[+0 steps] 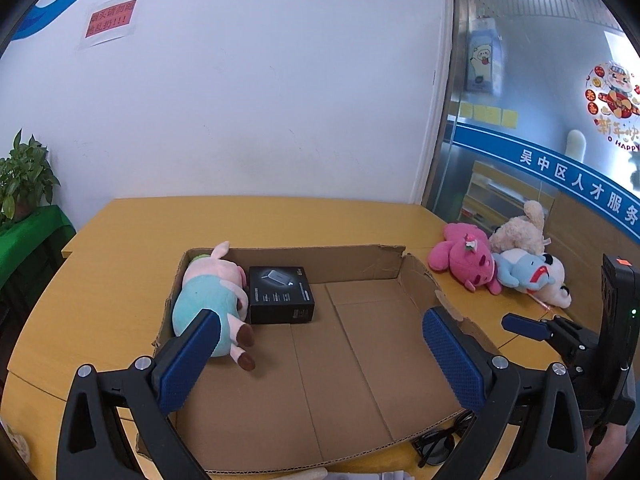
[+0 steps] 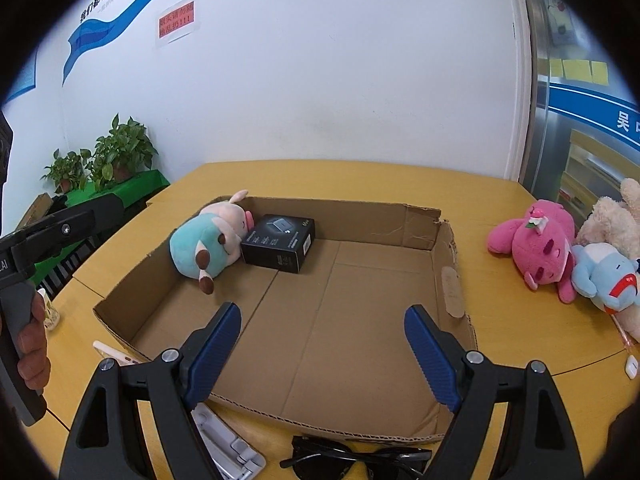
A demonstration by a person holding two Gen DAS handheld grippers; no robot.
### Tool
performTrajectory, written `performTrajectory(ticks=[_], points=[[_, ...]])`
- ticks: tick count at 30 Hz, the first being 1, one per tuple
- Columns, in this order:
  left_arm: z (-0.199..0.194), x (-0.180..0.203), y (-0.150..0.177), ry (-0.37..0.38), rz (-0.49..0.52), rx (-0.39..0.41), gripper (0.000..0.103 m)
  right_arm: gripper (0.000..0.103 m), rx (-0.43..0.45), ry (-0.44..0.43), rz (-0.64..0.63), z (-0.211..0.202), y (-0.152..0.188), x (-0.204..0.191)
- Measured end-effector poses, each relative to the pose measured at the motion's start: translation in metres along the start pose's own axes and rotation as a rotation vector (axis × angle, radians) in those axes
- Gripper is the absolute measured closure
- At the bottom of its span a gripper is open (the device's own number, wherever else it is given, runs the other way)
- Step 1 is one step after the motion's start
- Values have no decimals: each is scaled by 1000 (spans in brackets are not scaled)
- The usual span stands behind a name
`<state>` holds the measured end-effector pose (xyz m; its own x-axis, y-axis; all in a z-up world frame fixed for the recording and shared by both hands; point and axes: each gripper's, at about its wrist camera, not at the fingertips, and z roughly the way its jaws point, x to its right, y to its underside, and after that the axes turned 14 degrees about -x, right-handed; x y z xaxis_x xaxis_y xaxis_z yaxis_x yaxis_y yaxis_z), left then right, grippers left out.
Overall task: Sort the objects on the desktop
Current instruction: 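Move both grippers toward the white phone stand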
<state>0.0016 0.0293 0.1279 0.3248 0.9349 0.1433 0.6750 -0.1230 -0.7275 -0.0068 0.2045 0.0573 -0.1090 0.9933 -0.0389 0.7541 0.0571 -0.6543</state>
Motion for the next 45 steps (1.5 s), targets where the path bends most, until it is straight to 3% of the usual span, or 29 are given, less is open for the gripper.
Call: performTrajectory(ticks=[6,12,20,25,32,37,45], points=[[3,1,3,13,2,-11,1,19,2,25,-13,3,3,3],[5,-1,8,13,0,-25,1,19,-6,-17,-14,6,7,4],[-5,-37,40,37,-28,-83,1,19,-66,-258,-154,8,36,-16],[-6,-55,77,88,-56,-157,1,20,-212,-377,-241,37,69,-44],[-6,-59,114,188,-105,-192,1,28,-297,-358,-310,73,95,-74],[7,-45,132,177,-46,-256,1,28,-337,-337,-306,94,108,-75],[27,-33,152,234,-17,-352,2,33,-298,-372,-424,84,129,-81]])
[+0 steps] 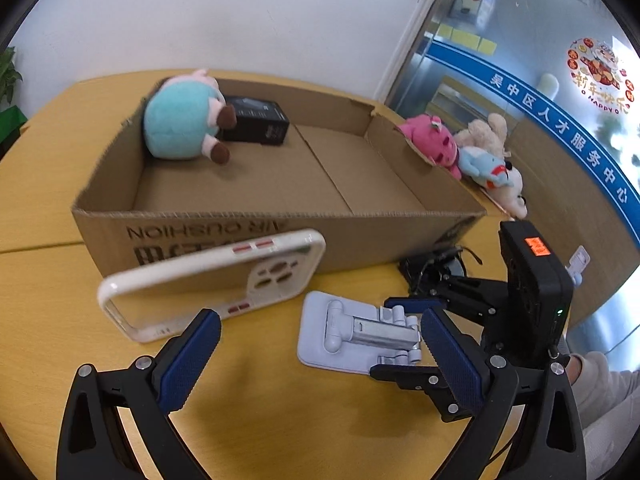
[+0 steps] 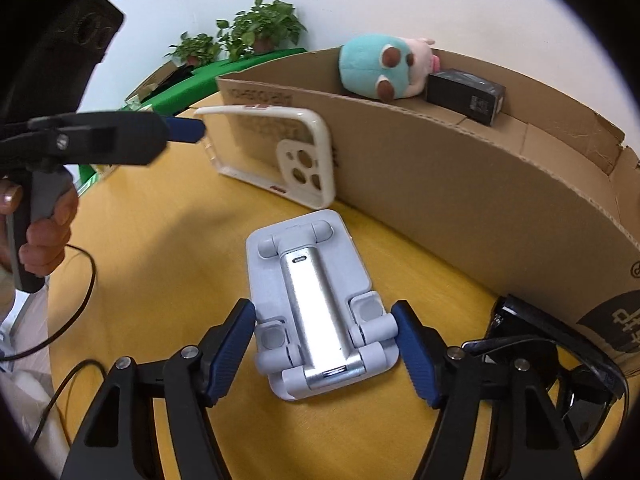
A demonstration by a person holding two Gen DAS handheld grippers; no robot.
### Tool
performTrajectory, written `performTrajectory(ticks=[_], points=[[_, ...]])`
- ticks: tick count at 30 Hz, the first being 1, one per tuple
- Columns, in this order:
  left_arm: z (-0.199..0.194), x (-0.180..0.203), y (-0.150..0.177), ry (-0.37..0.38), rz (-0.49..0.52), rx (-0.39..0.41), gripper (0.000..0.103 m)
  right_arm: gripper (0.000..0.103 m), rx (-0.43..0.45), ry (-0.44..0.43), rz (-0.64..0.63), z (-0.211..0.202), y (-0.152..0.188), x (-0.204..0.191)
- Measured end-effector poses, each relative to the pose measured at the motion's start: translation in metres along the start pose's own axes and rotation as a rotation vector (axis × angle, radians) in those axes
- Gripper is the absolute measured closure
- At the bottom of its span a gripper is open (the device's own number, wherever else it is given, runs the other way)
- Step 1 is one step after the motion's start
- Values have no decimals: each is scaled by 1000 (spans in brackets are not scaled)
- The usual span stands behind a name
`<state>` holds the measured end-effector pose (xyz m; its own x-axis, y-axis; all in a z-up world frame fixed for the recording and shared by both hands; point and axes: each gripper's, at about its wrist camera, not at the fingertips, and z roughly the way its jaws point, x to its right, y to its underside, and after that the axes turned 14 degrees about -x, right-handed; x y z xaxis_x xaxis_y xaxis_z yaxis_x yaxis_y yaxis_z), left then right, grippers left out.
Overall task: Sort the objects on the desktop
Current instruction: 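Move both grippers toward the white phone stand, then grasp the white phone stand with the right gripper and lift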
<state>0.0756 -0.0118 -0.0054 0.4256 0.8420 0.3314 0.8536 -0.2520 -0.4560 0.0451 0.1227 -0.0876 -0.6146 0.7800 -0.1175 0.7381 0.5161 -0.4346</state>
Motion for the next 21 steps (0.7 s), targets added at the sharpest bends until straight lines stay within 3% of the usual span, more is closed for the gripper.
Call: performTrajectory(ticks=[7,11,15,19,21], points=[[26,11,16,32,27,-125,6,33,-19,-58,-112,-4,10,-17],[36,17,26,6,56,-185,9,33,-3,-63,-131,-5,10,-18],[43,9,27,6,10,-223,27,33,-1,-31,-99,-13,8,-12],[43,0,26,33,-32,-207,32,33,-11,12,-37,-29,16,-5],[44,2,26,30,-16,-211,45,33,-33,11,-6,-32,24,-5]])
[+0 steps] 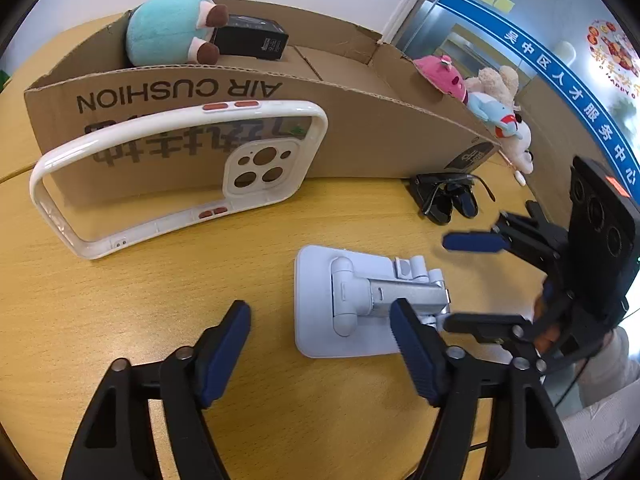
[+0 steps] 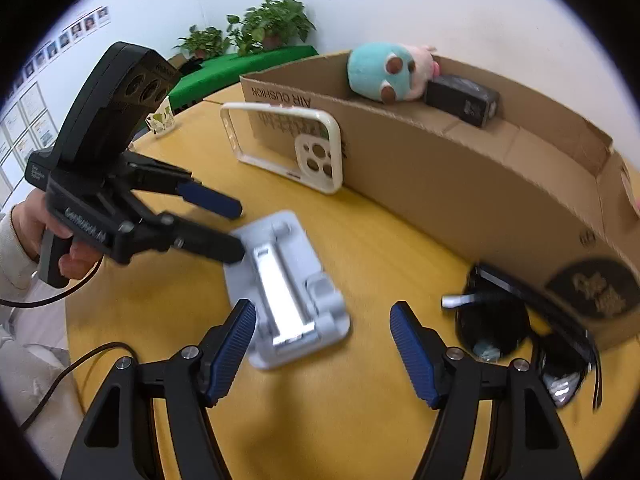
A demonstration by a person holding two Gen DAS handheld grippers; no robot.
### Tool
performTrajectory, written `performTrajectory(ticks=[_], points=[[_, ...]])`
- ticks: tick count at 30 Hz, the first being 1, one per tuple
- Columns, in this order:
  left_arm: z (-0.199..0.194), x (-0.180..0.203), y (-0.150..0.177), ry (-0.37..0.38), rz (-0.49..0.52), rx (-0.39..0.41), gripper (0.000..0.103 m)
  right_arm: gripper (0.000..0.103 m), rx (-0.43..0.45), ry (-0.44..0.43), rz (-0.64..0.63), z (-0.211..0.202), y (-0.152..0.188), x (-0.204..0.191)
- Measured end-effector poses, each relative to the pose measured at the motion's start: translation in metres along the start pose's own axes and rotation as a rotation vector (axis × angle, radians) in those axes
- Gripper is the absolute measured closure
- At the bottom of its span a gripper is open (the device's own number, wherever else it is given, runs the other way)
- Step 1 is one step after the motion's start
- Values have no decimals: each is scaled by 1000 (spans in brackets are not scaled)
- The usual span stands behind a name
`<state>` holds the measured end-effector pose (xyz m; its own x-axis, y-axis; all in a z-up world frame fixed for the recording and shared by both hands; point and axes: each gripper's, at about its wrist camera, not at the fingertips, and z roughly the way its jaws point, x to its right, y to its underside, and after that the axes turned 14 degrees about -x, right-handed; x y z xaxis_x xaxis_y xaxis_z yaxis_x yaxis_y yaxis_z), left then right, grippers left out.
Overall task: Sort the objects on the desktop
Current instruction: 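Grasp the white phone stand with the right gripper and lift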
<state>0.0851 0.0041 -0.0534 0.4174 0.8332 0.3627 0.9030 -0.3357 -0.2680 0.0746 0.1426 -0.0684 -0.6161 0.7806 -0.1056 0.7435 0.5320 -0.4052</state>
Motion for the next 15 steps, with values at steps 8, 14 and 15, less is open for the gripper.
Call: performTrajectory(ticks=[8,14,15], points=[[6,16,3,25,28,-69,62,37,-29,18,112,8,21,-14],[7,20,8,32,-34,-50,62,44,-5,35,189,6,24,-2],[7,20,8,20,-43,-42,64,54,6,15,186,6,25,-3]])
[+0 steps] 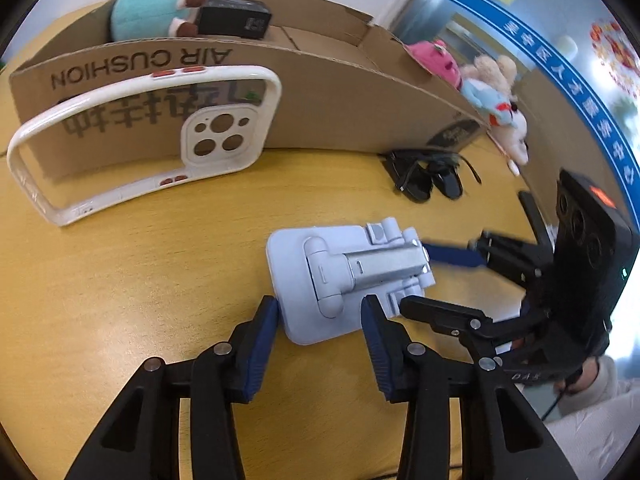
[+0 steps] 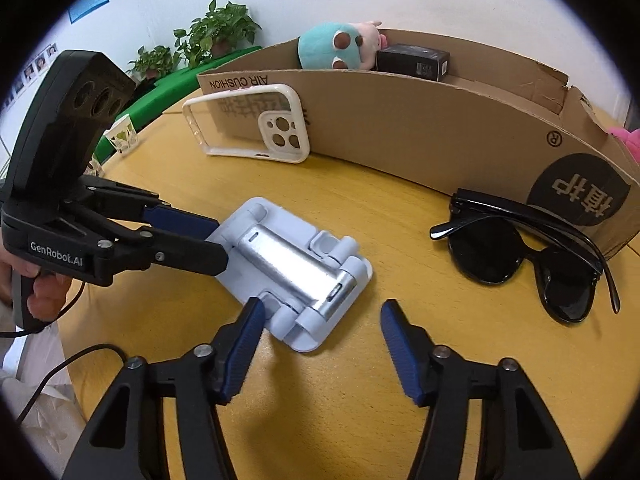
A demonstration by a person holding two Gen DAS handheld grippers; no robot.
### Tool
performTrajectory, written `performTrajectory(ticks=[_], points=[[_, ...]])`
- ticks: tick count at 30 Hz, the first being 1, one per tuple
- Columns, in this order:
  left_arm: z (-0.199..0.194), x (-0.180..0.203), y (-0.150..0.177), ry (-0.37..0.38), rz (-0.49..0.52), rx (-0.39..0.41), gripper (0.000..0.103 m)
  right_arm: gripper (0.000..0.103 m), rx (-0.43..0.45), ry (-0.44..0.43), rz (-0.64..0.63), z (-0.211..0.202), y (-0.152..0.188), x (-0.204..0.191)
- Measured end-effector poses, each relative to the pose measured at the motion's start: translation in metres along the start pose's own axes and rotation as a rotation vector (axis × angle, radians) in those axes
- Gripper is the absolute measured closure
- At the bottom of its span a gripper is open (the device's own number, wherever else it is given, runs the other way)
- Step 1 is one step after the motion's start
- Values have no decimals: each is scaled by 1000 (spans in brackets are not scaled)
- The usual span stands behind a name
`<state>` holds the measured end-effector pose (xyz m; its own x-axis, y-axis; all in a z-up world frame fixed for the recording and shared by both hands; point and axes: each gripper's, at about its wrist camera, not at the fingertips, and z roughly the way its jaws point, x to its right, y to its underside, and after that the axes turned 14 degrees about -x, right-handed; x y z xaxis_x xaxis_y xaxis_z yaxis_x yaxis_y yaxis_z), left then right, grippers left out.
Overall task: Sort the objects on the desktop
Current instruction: 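Grasp the white phone stand with the right gripper and lift, then carry the phone stand into the cardboard box and open the right gripper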
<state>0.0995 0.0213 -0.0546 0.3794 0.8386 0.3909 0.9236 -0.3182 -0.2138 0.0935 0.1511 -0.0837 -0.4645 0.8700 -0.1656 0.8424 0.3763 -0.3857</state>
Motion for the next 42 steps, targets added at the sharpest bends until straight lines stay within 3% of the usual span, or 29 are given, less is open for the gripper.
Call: performTrajectory(ticks=[1,3,9,13,18,24,29,35,39,42], points=[[0,0,0,-12,-1,1,66,61,2,-24,3,0,0,0],[0,0,-1,-41,13,0,73,61,11,-22,14,1,-1,-1],[-5,3,-4,-66,36,24,73,65,29,-23,23,-2,-2,-1],[-21,10,-8,-59,41,85,73,66,91,-35,35,-19,-5,2],[-57,31,-28,-94,111,194,73,67,208,33,15,-58,-22,4],[-112,66,-78,-158,247,357,73,68,384,162,-15,-116,-59,14],[-137,85,-130,-188,305,445,73,68,461,226,-5,-146,-98,39],[-143,86,-205,-196,314,453,73,68,489,216,22,-155,-152,89],[-134,88,-254,-246,289,438,73,68,468,206,44,-148,-196,129],[-121,76,-299,-226,260,398,73,68,442,175,67,-139,-220,159]])
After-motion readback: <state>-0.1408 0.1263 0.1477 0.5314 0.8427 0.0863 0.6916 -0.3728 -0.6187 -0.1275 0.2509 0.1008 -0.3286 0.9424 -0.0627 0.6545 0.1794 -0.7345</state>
